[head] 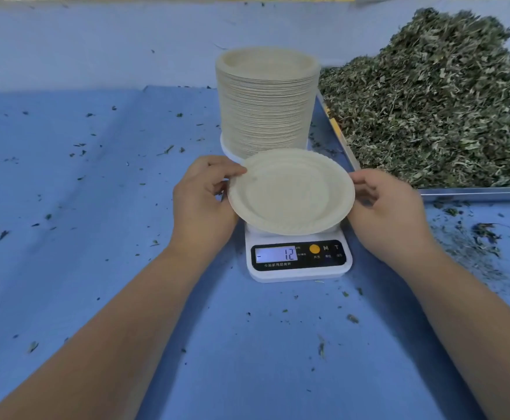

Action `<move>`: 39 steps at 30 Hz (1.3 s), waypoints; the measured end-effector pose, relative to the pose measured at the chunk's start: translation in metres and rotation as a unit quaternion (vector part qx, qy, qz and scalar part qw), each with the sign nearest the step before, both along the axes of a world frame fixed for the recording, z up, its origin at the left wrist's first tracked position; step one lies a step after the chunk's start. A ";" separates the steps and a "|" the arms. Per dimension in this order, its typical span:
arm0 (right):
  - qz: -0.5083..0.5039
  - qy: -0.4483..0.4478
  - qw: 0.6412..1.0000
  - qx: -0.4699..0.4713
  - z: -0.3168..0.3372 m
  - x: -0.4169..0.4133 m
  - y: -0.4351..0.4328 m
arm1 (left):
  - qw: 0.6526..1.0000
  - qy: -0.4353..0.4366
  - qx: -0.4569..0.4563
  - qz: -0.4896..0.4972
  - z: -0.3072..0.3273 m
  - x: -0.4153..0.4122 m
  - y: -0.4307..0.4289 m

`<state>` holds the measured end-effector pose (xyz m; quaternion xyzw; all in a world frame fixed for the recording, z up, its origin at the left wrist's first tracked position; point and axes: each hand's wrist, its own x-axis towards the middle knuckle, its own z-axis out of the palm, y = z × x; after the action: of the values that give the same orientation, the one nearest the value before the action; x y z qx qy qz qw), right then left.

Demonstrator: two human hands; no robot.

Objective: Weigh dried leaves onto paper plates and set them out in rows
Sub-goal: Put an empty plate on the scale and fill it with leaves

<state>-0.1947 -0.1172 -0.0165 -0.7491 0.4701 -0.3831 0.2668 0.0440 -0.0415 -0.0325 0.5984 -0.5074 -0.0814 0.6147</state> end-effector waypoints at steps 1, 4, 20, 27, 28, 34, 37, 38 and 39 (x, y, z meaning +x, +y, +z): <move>-0.004 0.016 1.000 -0.002 0.000 -0.001 0.000 | 1.000 0.006 0.016 -0.008 -0.001 0.000 0.000; -0.015 0.071 0.997 -0.005 0.001 -0.002 -0.001 | 0.997 0.007 0.069 -0.015 -0.002 0.007 -0.001; -0.060 0.042 0.992 -0.105 0.007 -0.006 0.004 | 0.938 0.317 0.120 -0.072 0.011 -0.002 -0.001; -0.058 0.056 0.990 -0.114 0.002 -0.002 -0.003 | 0.952 0.252 0.151 -0.084 0.010 -0.004 0.001; -0.057 0.057 0.990 -0.115 0.001 -0.002 -0.003 | 0.956 0.240 0.150 -0.084 0.010 -0.005 0.003; -0.046 0.053 0.990 -0.121 -0.002 0.000 -0.004 | 0.964 0.210 0.142 -0.078 0.006 -0.007 0.004; -0.040 0.048 0.992 -0.113 -0.002 -0.002 -0.003 | 0.968 0.198 0.140 -0.073 0.006 -0.007 0.005; -0.040 0.047 0.992 -0.112 -0.001 -0.003 -0.003 | 0.968 0.195 0.142 -0.072 0.006 -0.007 0.005; -0.044 0.053 0.991 -0.114 0.000 -0.004 -0.004 | 0.968 0.193 0.144 -0.073 0.006 -0.008 0.006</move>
<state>-0.1986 -0.1212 -0.0168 -0.7726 0.4688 -0.4055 0.1372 0.0362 -0.0357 -0.0265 0.6150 -0.4044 -0.3126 0.6004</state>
